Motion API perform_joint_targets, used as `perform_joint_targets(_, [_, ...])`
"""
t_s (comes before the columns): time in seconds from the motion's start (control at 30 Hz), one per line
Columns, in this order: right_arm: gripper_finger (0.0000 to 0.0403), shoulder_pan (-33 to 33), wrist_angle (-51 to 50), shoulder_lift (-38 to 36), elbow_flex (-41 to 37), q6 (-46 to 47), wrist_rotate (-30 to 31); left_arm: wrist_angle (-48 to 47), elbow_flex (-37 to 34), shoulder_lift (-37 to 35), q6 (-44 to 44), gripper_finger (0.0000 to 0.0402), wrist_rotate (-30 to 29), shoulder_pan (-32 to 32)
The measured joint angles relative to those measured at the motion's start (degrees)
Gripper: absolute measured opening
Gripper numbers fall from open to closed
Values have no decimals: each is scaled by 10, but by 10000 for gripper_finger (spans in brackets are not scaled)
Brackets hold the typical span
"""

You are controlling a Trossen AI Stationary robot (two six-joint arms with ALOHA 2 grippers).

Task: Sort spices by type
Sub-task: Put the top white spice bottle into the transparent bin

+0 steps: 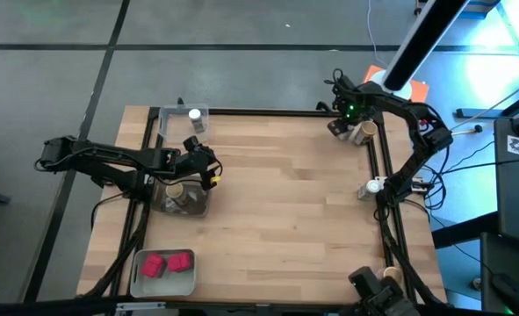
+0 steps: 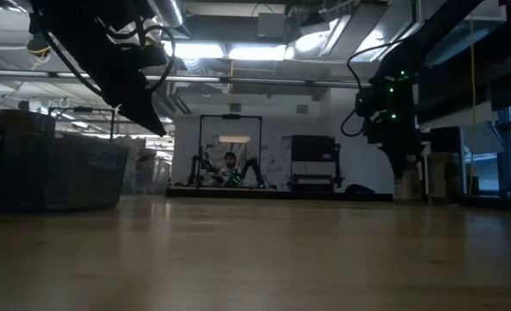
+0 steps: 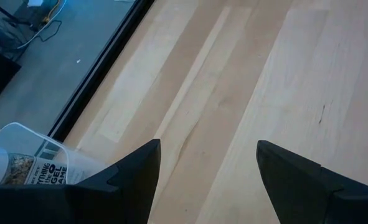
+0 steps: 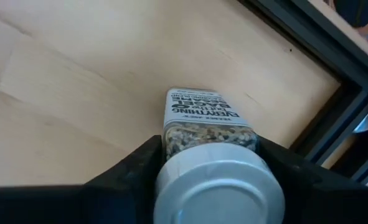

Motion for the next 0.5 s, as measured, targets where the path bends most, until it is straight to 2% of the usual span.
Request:
perform_joint_targets(0.17, [207, 39, 5, 0, 1, -21, -6, 0, 0, 0, -1, 249, 0, 0])
perform_joint_targets(0.5, [207, 169, 55, 1, 43, -43, -30, 0, 0, 0, -4, 249, 0, 0])
